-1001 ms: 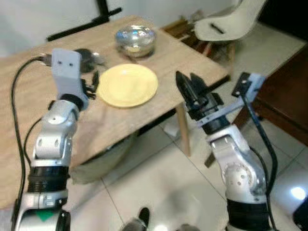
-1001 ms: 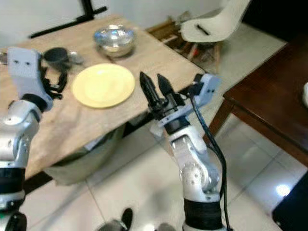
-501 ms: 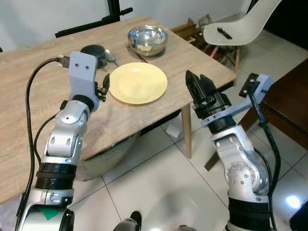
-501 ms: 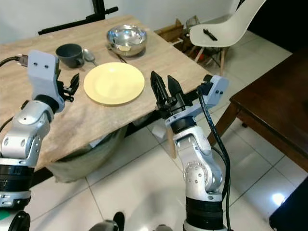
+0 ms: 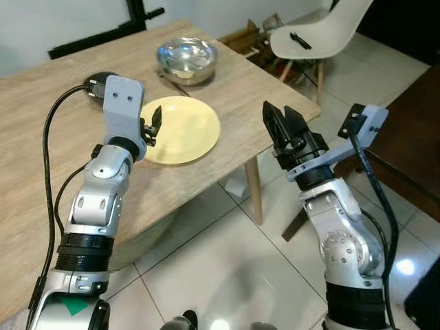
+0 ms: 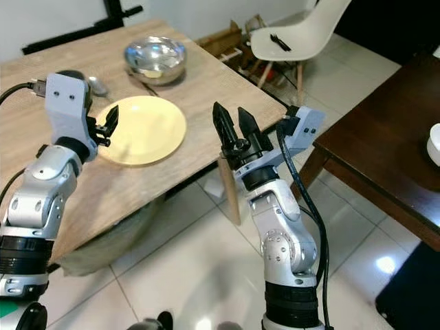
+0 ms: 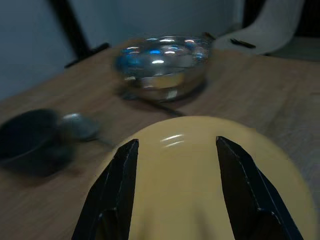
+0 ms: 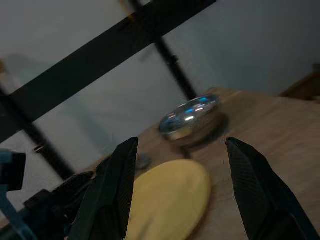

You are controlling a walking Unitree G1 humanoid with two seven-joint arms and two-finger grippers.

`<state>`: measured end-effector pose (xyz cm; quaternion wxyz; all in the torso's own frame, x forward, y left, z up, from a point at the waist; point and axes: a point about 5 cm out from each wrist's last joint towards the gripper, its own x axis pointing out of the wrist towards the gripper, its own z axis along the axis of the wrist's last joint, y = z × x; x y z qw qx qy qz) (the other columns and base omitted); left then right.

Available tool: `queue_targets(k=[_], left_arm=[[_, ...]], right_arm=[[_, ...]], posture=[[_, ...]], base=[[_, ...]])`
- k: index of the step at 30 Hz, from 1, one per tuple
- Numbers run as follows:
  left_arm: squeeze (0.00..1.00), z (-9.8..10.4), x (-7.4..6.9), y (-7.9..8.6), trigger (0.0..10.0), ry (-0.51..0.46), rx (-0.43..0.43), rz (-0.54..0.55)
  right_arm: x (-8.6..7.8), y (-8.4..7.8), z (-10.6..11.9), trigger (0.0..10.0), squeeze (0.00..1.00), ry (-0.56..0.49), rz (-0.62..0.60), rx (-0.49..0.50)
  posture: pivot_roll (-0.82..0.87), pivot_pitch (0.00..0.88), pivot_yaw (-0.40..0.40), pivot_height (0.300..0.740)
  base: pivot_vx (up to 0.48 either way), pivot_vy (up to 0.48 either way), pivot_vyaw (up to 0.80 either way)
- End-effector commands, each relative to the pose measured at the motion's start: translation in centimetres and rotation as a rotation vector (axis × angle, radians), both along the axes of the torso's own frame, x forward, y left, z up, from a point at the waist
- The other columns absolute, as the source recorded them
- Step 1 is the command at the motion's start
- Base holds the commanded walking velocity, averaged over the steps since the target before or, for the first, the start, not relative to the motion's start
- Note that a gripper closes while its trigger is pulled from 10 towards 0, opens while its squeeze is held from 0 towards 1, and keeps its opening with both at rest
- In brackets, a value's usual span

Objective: Setting the table

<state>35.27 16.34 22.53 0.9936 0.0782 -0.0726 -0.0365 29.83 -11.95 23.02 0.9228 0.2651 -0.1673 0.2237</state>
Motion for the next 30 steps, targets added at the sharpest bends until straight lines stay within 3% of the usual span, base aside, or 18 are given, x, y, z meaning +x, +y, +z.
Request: queue_targets(k=[1, 7, 11, 17, 20, 26, 30], left_arm=[[0.0, -0.4, -0.1, 0.1, 10.0, 0.005, 0.017, 0.007], [0.0, -0.4, -0.2, 0.0, 10.0, -0.001, 0.025, 0.007], [0.0, -0.1, -0.4, -0.2, 10.0, -0.022, 0.008, -0.011], [0.0, 0.4, -1.7, -0.6, 10.0, -0.026, -0.033, -0.144], [0.0, 0.1, -2.2, 0.0, 10.0, 0.001, -0.051, -0.192], [0.0, -2.1, -3.3, 2.8, 10.0, 0.108, -0.11, -0.267], [0.0, -3.3, -3.6, 3.4, 10.0, 0.137, -0.107, -0.273]], right_arm=[[0.0, -0.1, -0.2, 10.0, 0.0, 0.004, -0.005, -0.004], [0.0, -0.1, -0.2, 10.0, 0.0, 0.005, -0.005, -0.006], [0.0, -0.2, -0.3, 10.0, 0.0, 0.006, -0.004, -0.006], [-0.2, -0.3, -0.9, 10.0, 0.0, 0.026, 0.028, -0.042], [-0.3, -0.3, -1.4, 10.0, 0.0, 0.041, 0.056, -0.065], [-0.4, 0.5, -3.5, 10.0, 0.0, 0.103, 0.175, -0.156], [-0.2, 1.0, -4.2, 10.0, 0.0, 0.132, 0.208, -0.169]], posture=[[-0.09, 0.053, 0.072, 0.74], [-0.09, 0.05, 0.07, 0.74], [-0.09, 0.05, 0.071, 0.74], [-0.09, 0.052, 0.074, 0.74], [-0.08, 0.054, 0.076, 0.74], [-0.07, 0.067, 0.079, 0.74], [-0.07, 0.068, 0.072, 0.74]], base=[[0.48, 0.0, 0.0], [0.44, 0.0, 0.0], [0.07, 0.0, 0.0], [0.0, 0.0, 0.0], [0.0, 0.0, 0.0], [0.0, 0.0, 0.0], [0.0, 0.0, 0.0]])
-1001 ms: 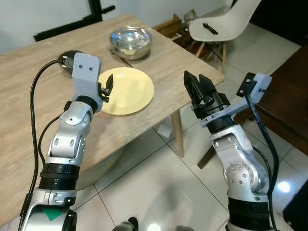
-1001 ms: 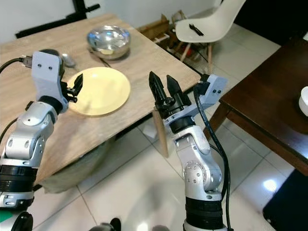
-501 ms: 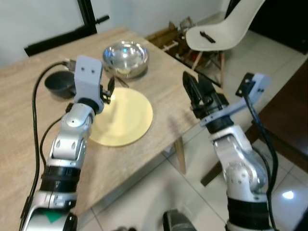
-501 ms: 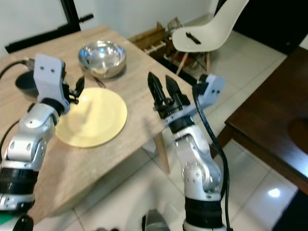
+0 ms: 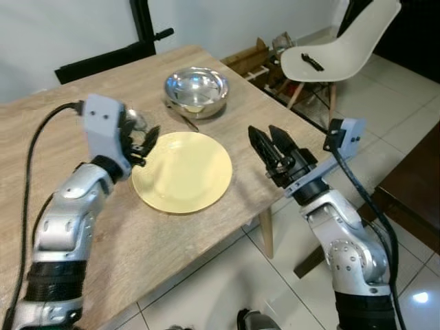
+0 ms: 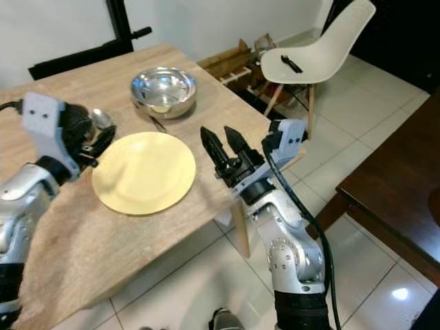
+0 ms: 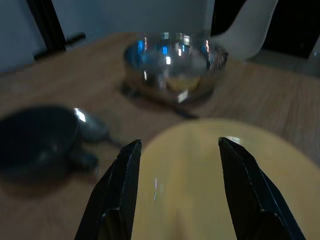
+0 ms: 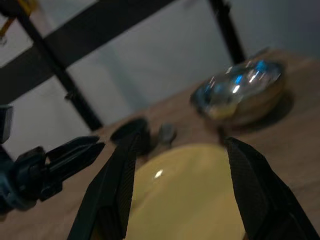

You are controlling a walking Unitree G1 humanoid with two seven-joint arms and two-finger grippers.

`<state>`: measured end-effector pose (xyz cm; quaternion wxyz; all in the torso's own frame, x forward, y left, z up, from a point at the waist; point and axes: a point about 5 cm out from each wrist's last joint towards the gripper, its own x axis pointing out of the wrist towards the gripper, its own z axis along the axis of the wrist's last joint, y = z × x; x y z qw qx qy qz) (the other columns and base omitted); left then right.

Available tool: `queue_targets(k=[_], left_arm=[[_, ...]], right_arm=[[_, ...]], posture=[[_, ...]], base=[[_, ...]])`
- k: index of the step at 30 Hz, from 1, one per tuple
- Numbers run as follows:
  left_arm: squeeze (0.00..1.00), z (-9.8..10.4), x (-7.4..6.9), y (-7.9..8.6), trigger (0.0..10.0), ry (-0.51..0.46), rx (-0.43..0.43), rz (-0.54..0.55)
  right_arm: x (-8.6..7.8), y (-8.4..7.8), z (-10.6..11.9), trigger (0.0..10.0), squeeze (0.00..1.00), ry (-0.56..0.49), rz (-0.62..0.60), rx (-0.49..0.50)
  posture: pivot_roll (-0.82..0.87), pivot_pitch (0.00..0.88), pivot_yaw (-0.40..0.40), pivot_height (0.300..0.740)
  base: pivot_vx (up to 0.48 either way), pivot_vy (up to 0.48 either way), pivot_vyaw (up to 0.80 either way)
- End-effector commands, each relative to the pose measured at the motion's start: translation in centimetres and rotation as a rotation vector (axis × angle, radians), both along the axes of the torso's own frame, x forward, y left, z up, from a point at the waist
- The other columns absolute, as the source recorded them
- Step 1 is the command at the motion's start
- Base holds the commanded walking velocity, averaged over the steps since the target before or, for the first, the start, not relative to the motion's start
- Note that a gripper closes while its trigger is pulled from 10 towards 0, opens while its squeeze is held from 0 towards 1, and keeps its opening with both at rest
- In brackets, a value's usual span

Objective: Setting the table

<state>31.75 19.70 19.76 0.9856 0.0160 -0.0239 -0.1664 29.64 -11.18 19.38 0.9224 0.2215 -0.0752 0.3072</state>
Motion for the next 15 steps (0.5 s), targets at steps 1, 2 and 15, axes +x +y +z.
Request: queue_targets(k=[1, 2, 15], left_arm=[[0.0, -1.2, 0.0, 0.0, 10.0, 0.028, -0.029, -0.007], [0.0, -1.6, 0.0, 0.1, 10.0, 0.036, -0.035, 0.002], [0.0, -5.4, 0.1, -1.2, 10.0, 0.122, 0.025, -0.019]], right_arm=[[0.2, 0.6, -0.9, 10.0, 0.0, 0.036, 0.031, -0.023], [0.4, 0.8, -1.0, 10.0, 0.0, 0.043, 0.039, -0.02], [2.7, 2.0, -0.9, 10.0, 0.0, 0.073, 0.058, 0.068]], posture=[[-0.07, 0.075, 0.066, 0.74], [-0.07, 0.075, 0.066, 0.74], [-0.05, 0.079, 0.044, 0.74]], base=[[0.0, 0.0, 0.0], [0.0, 0.0, 0.0], [0.0, 0.0, 0.0]])
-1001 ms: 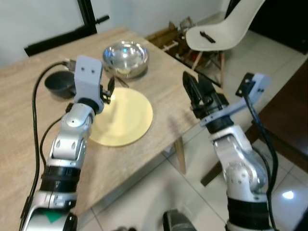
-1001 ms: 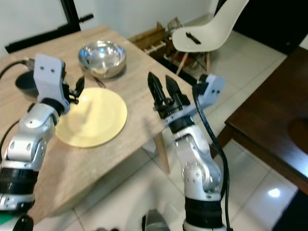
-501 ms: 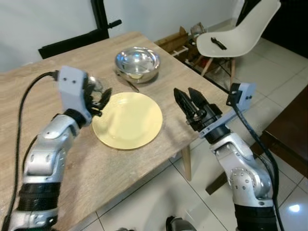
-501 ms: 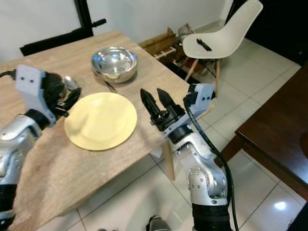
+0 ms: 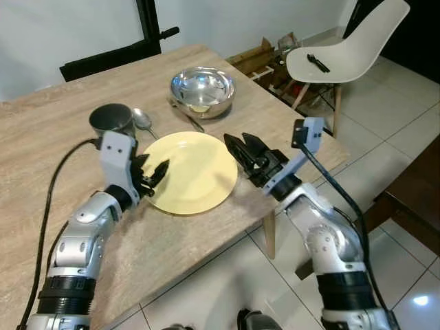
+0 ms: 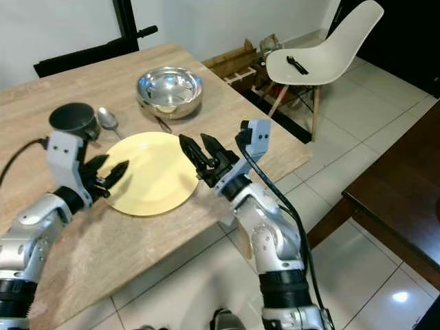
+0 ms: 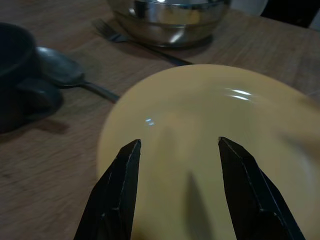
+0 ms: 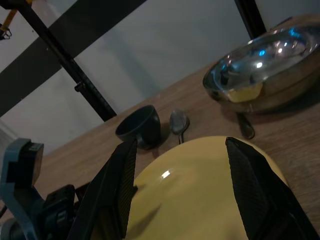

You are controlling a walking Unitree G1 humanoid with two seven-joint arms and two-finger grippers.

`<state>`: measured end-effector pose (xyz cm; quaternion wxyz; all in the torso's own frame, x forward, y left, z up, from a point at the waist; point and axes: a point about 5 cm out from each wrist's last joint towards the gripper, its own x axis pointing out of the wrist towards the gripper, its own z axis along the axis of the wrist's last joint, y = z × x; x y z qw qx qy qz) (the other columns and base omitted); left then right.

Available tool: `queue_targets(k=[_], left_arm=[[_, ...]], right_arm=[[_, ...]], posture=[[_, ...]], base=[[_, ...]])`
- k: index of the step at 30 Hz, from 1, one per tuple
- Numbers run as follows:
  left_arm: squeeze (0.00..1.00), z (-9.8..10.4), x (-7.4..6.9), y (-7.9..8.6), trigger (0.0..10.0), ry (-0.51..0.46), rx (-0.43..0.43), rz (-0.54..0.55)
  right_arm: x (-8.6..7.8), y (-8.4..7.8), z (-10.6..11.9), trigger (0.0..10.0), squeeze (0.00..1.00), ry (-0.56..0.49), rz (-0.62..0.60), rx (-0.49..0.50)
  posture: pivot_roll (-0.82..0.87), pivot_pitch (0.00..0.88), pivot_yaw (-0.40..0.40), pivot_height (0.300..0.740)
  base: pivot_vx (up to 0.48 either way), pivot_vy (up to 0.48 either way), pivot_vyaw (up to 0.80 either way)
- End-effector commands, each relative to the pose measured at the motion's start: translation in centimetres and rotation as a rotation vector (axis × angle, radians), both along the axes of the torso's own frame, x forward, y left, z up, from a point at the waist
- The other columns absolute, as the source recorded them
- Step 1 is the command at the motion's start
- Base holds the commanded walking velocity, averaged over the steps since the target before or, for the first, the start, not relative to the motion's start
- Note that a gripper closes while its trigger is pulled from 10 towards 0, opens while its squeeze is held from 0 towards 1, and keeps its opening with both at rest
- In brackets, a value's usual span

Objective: Setting the table

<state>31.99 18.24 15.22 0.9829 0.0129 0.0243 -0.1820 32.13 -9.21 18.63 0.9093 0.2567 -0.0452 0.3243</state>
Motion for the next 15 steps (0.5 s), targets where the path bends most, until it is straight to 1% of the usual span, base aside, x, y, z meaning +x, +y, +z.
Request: queue_targets(k=[1, 2, 3, 5, 6, 9, 11, 13, 15], left_arm=[[0.0, -1.4, -0.4, 0.5, 10.0, 0.04, 0.025, 0.008], [0.0, -2.1, -0.9, 0.7, 10.0, 0.063, 0.04, 0.009], [0.0, -2.1, -0.9, 0.7, 10.0, 0.063, 0.04, 0.009], [0.0, -3.9, -2.0, 1.4, 10.0, 0.111, 0.079, 0.027], [0.0, -3.9, -2.0, 1.4, 10.0, 0.111, 0.079, 0.027], [0.0, -5.8, -3.2, 1.7, 10.0, 0.162, 0.118, 0.032], [0.0, -6.9, -3.9, 1.6, 10.0, 0.192, 0.15, 0.033], [0.0, -7.3, -4.0, 1.6, 10.0, 0.2, 0.163, 0.039], [0.0, -7.8, -4.2, 1.8, 10.0, 0.207, 0.187, 0.073]], right_arm=[[0.5, 0.1, -0.1, 10.0, 0.0, 0.014, 0.003, 0.04], [0.7, 0.2, -0.2, 10.0, 0.0, 0.027, 0.011, 0.066], [0.7, 0.2, -0.2, 10.0, 0.0, 0.027, 0.011, 0.066], [0.9, 0.5, -0.3, 10.0, 0.0, 0.051, 0.039, 0.111], [0.9, 0.5, -0.3, 10.0, 0.0, 0.051, 0.039, 0.111], [0.8, 0.9, -0.5, 10.0, 0.0, 0.067, 0.085, 0.145], [0.6, 1.4, -0.6, 10.0, 0.0, 0.066, 0.109, 0.139], [0.6, 1.5, -0.6, 10.0, 0.0, 0.063, 0.117, 0.137], [0.3, 1.7, -0.2, 10.0, 0.0, 0.05, 0.136, 0.148]], posture=[[-0.05, 0.082, 0.046, 0.74], [-0.05, 0.086, 0.046, 0.74], [-0.05, 0.086, 0.046, 0.74], [-0.04, 0.087, 0.042, 0.74], [-0.04, 0.087, 0.042, 0.74], [-0.04, 0.087, 0.042, 0.74], [-0.04, 0.093, 0.043, 0.74], [-0.04, 0.093, 0.043, 0.74], [-0.05, 0.094, 0.044, 0.74]], base=[[0.0, 0.0, 0.0], [0.0, 0.0, 0.0], [0.0, 0.0, 0.0], [0.0, 0.0, 0.0], [0.0, 0.0, 0.0], [0.0, 0.0, 0.0], [0.0, 0.0, 0.0], [0.0, 0.0, 0.0], [0.0, 0.0, 0.0]])
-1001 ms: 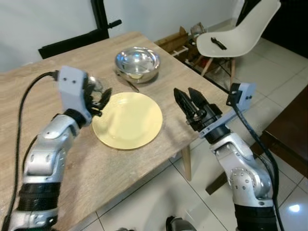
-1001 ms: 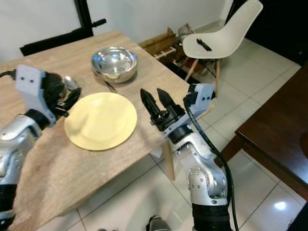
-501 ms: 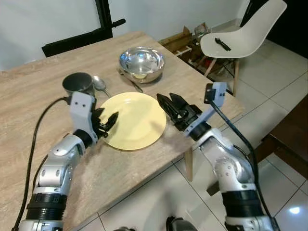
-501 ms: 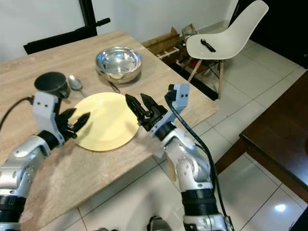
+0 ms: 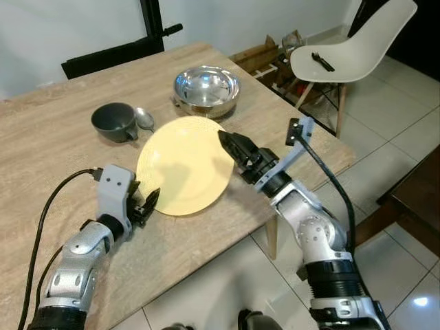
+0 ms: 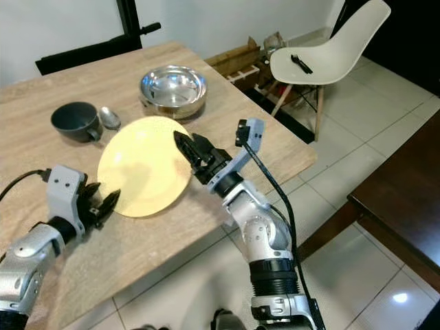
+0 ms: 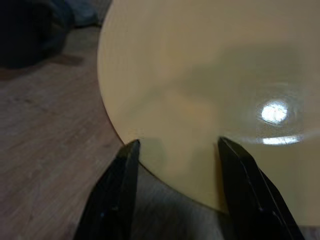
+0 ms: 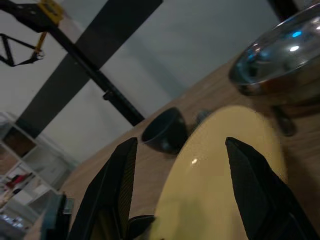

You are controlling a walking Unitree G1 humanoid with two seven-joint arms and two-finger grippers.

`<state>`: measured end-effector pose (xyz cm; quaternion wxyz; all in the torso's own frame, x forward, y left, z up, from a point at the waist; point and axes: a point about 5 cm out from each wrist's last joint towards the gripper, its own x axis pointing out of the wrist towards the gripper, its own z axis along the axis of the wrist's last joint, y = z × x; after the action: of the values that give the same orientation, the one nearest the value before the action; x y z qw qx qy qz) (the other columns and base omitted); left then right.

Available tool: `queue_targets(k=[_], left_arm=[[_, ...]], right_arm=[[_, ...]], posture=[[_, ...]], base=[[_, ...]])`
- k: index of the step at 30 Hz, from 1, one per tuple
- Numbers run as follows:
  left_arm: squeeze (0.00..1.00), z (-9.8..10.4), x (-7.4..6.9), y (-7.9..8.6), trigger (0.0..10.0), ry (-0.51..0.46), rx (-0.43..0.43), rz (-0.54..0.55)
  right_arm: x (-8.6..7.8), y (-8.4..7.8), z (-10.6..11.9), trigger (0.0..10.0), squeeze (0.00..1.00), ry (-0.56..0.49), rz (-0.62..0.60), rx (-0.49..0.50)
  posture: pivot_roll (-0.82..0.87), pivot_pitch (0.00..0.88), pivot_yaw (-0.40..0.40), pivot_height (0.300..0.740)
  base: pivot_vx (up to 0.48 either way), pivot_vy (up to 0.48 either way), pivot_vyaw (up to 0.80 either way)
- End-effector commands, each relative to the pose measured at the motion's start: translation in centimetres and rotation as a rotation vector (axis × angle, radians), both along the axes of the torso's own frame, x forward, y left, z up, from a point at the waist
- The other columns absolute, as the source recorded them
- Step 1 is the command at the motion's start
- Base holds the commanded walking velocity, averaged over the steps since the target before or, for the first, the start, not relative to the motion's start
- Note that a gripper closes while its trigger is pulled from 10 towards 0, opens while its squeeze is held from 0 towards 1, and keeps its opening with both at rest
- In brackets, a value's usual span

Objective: Setting the table

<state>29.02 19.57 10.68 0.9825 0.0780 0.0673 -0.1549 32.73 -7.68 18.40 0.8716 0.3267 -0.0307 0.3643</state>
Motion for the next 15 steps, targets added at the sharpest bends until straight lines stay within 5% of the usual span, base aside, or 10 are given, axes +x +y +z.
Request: queue_targets(k=[1, 8, 15], left_arm=[[0.0, -3.2, -1.3, 0.5, 10.0, 0.145, 0.04, 0.038], [0.0, -2.9, -0.9, 0.7, 10.0, 0.118, 0.069, 0.061], [0.0, -2.7, -1.1, 1.1, 10.0, 0.101, 0.059, 0.075]], right_arm=[[-0.3, 0.2, 0.1, 10.0, 0.0, -0.001, 0.028, 0.018], [-0.6, 0.3, -0.6, 10.0, 0.0, 0.028, 0.079, 0.036], [-0.5, 1.0, -5.1, 10.0, 0.0, 0.268, 0.106, 0.147]], posture=[[-0.05, 0.094, 0.044, 0.74], [-0.05, 0.095, 0.042, 0.74], [-0.03, 0.095, 0.038, 0.74]], base=[[0.0, 0.0, 0.0], [0.0, 0.0, 0.0], [0.0, 0.0, 0.0]])
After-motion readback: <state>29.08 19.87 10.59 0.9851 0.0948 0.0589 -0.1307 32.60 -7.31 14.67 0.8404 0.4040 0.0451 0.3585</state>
